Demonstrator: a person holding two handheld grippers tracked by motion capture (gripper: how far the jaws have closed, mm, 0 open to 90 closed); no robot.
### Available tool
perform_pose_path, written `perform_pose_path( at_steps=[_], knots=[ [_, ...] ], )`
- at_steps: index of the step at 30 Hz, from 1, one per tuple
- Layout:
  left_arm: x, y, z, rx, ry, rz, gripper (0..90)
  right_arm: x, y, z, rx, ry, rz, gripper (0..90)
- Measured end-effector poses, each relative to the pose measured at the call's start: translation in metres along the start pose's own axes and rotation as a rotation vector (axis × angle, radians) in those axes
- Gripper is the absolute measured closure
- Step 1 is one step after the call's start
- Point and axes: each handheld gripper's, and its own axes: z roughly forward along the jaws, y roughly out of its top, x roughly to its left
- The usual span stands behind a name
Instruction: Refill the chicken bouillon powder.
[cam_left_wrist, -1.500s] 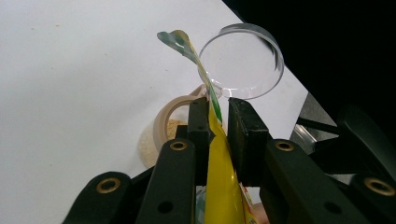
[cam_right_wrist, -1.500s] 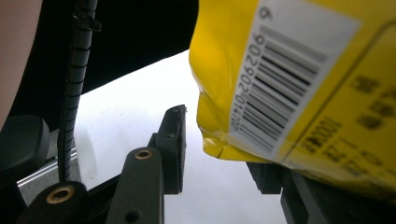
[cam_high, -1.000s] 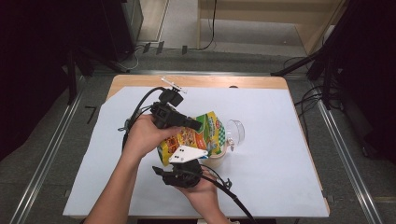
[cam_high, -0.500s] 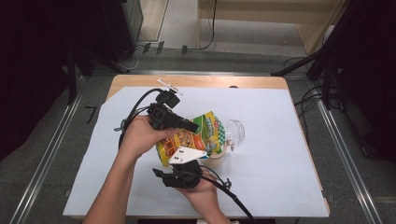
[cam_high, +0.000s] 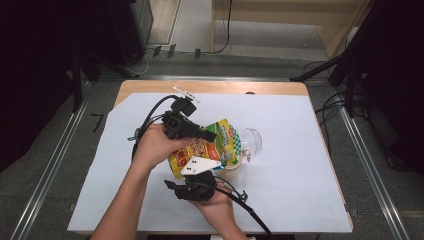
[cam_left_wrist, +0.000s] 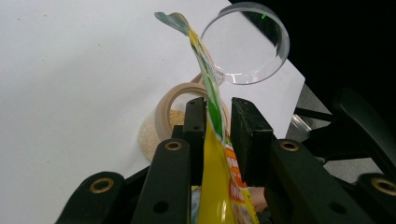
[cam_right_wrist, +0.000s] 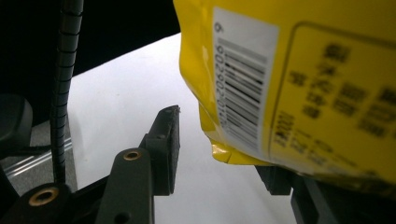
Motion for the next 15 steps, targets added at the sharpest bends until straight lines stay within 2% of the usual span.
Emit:
perform_pose_path(
  at_steps=[5,15],
  knots=[
    [-0.0003,0.0006,0.0110,0.041,-0.007,0.018,78.0,0.0011,-0.0007,0.0013,0.011,-0.004,-0.010,56.1],
    [0.0045,-0.0038,0.0021,0.044,-0.038,0.028,87.3,0.0029,-0.0041,0.0061,0.017,0.008,-0.008,53.2]
  ],
)
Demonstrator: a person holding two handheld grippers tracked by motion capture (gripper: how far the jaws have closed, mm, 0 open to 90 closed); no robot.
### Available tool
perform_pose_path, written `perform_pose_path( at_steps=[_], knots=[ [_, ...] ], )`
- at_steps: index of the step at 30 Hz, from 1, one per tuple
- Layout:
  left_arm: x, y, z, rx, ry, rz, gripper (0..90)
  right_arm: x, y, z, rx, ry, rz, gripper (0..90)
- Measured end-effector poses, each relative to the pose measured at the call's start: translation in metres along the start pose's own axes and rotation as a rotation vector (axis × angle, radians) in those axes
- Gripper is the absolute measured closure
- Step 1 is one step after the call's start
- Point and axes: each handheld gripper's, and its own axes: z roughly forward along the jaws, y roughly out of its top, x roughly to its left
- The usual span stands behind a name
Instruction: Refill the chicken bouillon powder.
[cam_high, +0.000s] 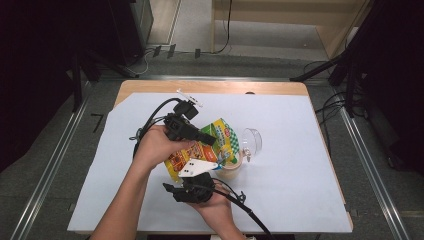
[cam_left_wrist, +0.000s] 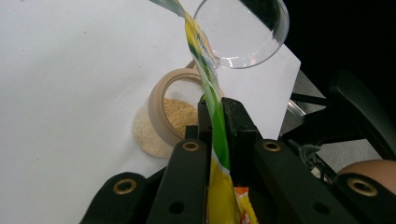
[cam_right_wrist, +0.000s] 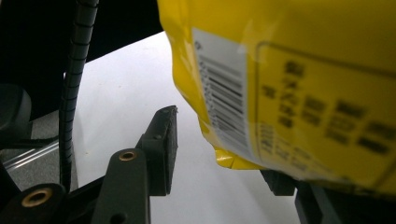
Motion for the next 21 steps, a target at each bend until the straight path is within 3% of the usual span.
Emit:
perform_pose_path(
  at_steps=[4,10,16,21],
  knots=[
    [0.000,-0.001,-0.004,0.001,0.001,0.002,87.9,0.000,0.000,0.001,-0.001,0.001,0.000,51.3],
    [0.000,-0.004,-0.016,-0.017,-0.013,0.036,88.3,-0.001,0.000,0.000,-0.008,0.009,0.012,50.2],
    [0.003,-0.008,-0.025,-0.032,-0.058,0.053,88.3,-0.002,-0.001,0.000,-0.010,-0.003,0.005,49.8],
    [0.004,-0.011,-0.032,-0.044,-0.069,0.056,88.3,-0.004,-0.001,0.000,-0.011,-0.005,0.016,49.7]
  ],
)
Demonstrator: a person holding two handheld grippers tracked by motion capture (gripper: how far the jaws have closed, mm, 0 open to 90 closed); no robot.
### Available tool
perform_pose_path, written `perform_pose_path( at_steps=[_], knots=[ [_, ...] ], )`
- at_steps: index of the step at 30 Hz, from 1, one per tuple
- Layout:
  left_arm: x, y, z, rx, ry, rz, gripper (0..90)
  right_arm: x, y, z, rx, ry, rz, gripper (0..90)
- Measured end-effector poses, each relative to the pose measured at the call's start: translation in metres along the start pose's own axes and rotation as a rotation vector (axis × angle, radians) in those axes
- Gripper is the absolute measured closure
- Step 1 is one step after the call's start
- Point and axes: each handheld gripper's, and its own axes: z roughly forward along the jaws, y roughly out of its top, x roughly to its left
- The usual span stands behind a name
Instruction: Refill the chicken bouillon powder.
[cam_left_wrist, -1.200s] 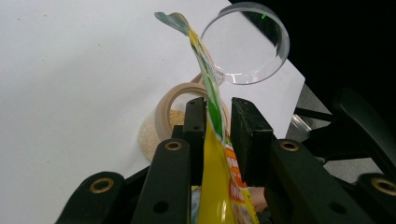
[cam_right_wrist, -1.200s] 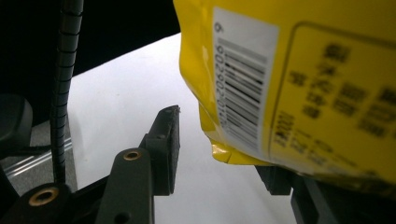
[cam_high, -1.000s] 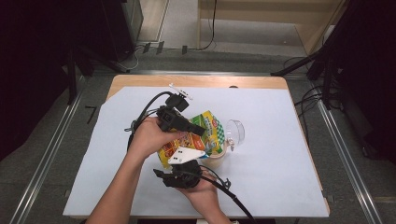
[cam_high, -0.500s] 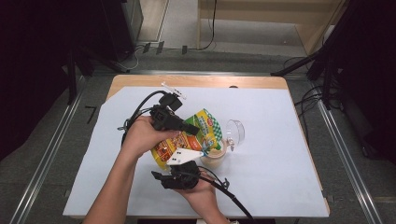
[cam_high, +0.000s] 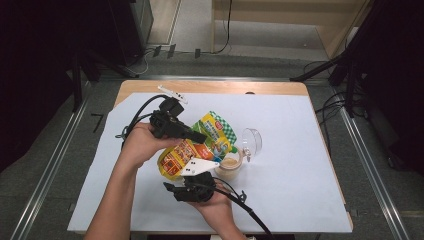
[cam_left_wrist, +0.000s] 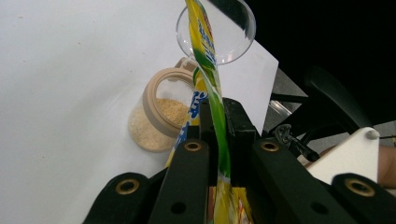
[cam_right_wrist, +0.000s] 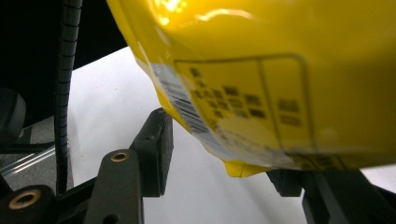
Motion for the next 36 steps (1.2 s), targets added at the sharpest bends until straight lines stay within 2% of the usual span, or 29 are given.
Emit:
perform_pose_path(
  at_steps=[6,14,21,28,36],
  knots=[
    [0.001,-0.005,-0.008,-0.021,0.007,-0.001,88.3,0.001,0.000,0.001,-0.003,-0.013,-0.006,49.6],
    [0.006,-0.013,-0.016,-0.043,-0.011,-0.003,88.6,0.001,0.000,0.001,-0.023,-0.020,-0.012,46.7],
    [0.009,-0.020,-0.024,-0.041,0.012,-0.003,88.7,-0.001,0.001,-0.003,-0.061,-0.024,-0.001,45.0],
    [0.014,-0.029,-0.031,-0.068,-0.022,0.008,88.8,-0.001,0.001,-0.003,-0.058,-0.019,-0.009,45.1],
    [0.016,-0.033,-0.037,-0.093,-0.034,0.000,88.7,-0.003,0.000,-0.007,-0.062,-0.017,-0.007,45.1]
  ],
)
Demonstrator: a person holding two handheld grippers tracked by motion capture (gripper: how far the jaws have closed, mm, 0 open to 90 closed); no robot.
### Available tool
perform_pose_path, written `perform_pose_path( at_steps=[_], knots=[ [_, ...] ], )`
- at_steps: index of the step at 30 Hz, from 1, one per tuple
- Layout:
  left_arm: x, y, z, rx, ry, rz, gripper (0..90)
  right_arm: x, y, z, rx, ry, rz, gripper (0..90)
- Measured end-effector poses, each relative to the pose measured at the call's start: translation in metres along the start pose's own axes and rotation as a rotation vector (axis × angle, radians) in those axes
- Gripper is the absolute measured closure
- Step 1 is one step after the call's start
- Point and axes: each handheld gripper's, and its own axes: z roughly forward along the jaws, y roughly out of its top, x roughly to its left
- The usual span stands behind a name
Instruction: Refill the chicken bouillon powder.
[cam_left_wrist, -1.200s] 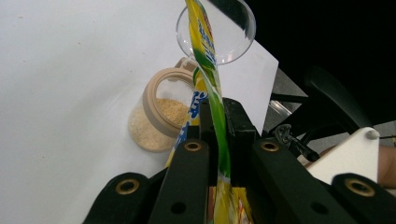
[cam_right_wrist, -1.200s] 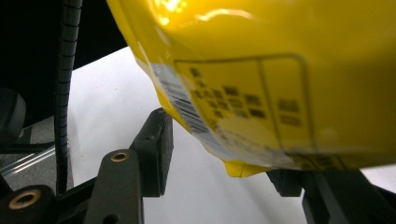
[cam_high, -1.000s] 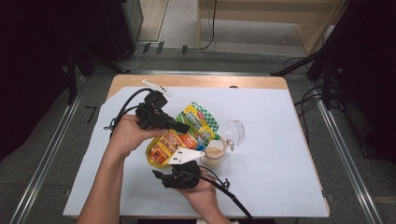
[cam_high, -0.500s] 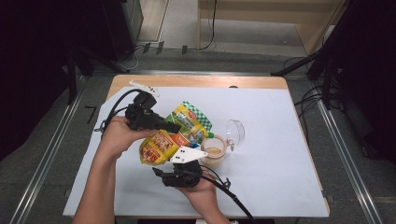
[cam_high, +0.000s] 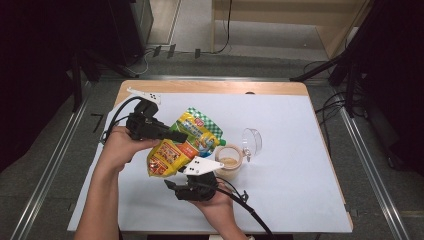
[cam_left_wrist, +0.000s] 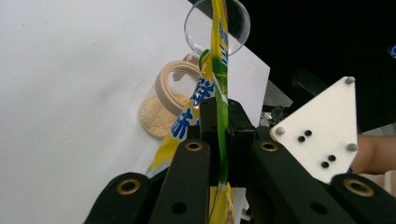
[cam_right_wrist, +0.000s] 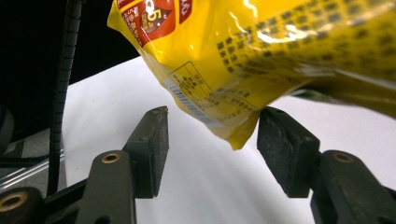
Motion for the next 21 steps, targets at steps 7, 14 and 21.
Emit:
perform_pose_path(
  at_steps=[7,14,21],
  knots=[
    [0.003,-0.003,-0.008,-0.023,0.004,-0.005,88.8,-0.002,0.000,-0.003,0.003,-0.005,-0.006,45.8],
    [0.007,-0.006,-0.019,-0.065,0.016,-0.024,88.7,-0.005,-0.001,-0.006,0.022,0.004,-0.007,46.2],
    [0.015,-0.009,-0.027,-0.107,0.036,-0.046,88.7,-0.005,-0.002,-0.014,0.028,0.024,-0.013,47.3]
  ],
)
